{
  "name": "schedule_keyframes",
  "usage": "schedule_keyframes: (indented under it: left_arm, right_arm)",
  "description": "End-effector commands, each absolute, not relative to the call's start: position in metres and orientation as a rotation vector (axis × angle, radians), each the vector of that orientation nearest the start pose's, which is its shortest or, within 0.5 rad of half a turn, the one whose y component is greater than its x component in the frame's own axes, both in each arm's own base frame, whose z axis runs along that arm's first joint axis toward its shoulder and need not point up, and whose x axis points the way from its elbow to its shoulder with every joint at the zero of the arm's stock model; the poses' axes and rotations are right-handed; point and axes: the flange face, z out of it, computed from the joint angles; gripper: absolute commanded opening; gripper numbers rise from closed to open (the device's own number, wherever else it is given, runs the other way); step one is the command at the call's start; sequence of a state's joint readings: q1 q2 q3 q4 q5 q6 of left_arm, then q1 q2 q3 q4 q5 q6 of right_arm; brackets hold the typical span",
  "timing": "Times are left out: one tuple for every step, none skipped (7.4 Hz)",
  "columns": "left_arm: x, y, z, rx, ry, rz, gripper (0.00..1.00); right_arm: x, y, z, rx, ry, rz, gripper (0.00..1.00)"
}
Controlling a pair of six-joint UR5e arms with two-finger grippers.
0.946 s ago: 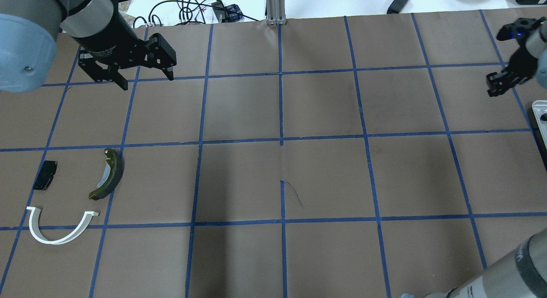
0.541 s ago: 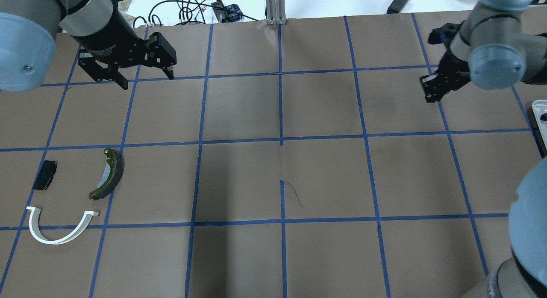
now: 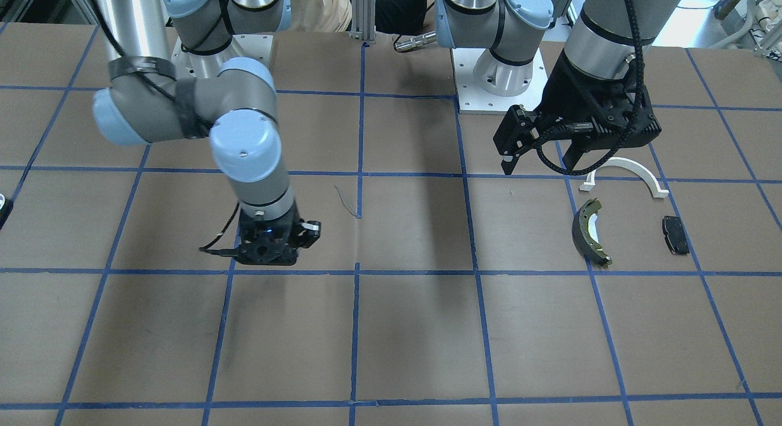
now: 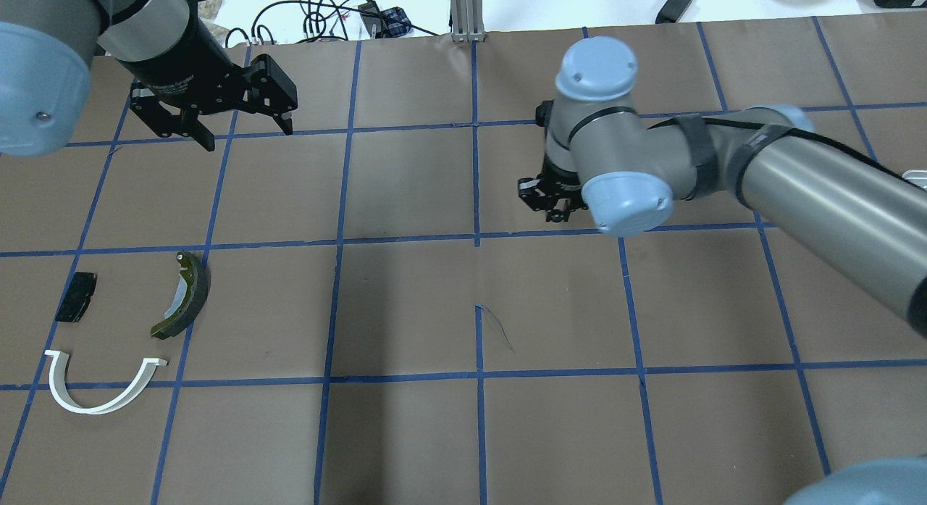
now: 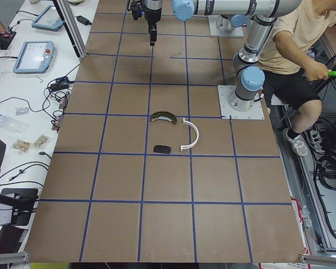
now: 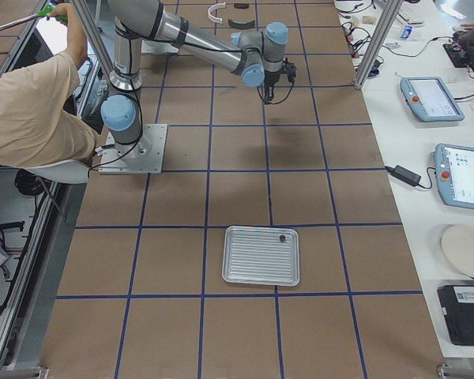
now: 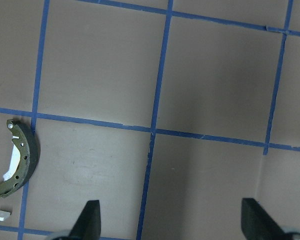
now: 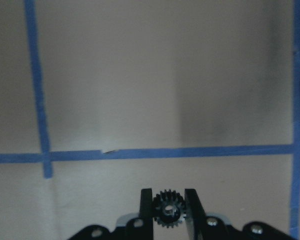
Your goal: Place bearing gear from tray to pile
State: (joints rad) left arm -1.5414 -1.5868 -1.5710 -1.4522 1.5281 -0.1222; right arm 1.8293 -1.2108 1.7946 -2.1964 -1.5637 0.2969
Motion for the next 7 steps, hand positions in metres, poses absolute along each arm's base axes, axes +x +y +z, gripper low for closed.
schedule_keyframes:
  left_arm:
    - [-0.123,-0.511,0.494,-0.233,3.175,-0.165,1.00]
    - [-0.122,-0.511,0.496,-0.233,3.175,-0.170,1.00]
    - [-0.122,-0.510,0.496,-0.233,3.175,-0.168,1.00]
    - [-0.122,-0.510,0.495,-0.233,3.175,-0.166,1.00]
    - [-0.123,-0.510,0.492,-0.231,3.177,-0.156,1.00]
    - [-0.124,-0.511,0.481,-0.229,3.176,-0.119,1.00]
    - [-0.128,-0.518,0.468,-0.245,3.197,-0.076,1.00]
  right_arm:
    - [0.367,-0.479,0.233,0.063,3.093,-0.084,0.05]
    - [0.383,-0.470,0.223,0.045,3.033,-0.004,0.10]
    - [0.384,-0.469,0.222,0.047,3.023,0.004,0.30]
    - [0.383,-0.472,0.222,0.026,3.028,-0.009,0.75]
    - [0.371,-0.480,0.227,0.042,3.024,-0.012,1.00]
    - [0.354,-0.492,0.228,0.113,3.027,-0.022,1.00]
    - [0.329,-0.513,0.239,0.163,3.009,-0.108,1.00]
